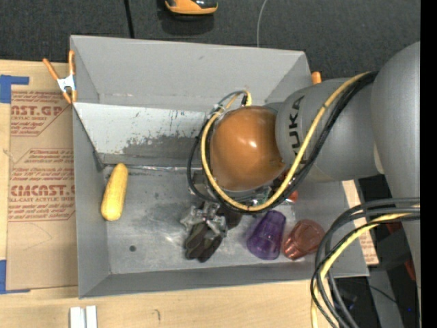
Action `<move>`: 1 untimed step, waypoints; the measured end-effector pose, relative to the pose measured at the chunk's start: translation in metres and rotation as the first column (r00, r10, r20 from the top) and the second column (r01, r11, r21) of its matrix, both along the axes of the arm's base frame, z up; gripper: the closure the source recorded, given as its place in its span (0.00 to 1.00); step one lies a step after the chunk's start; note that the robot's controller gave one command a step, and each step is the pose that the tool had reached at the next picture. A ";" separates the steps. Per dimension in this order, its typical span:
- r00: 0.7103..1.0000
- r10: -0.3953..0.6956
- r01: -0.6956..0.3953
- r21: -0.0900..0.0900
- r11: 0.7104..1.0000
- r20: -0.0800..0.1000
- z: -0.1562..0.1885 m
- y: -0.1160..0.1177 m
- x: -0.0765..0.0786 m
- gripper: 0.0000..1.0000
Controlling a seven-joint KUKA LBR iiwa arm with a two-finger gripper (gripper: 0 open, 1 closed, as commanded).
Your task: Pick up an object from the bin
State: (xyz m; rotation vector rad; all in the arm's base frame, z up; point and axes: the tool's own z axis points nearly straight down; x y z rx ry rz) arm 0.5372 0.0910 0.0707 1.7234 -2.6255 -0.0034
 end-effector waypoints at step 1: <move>1.000 0.000 0.000 0.001 1.000 -0.002 0.003 0.000 -0.001 1.00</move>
Offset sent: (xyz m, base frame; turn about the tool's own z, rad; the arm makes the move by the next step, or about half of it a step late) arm 0.0000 0.0001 0.0420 0.0000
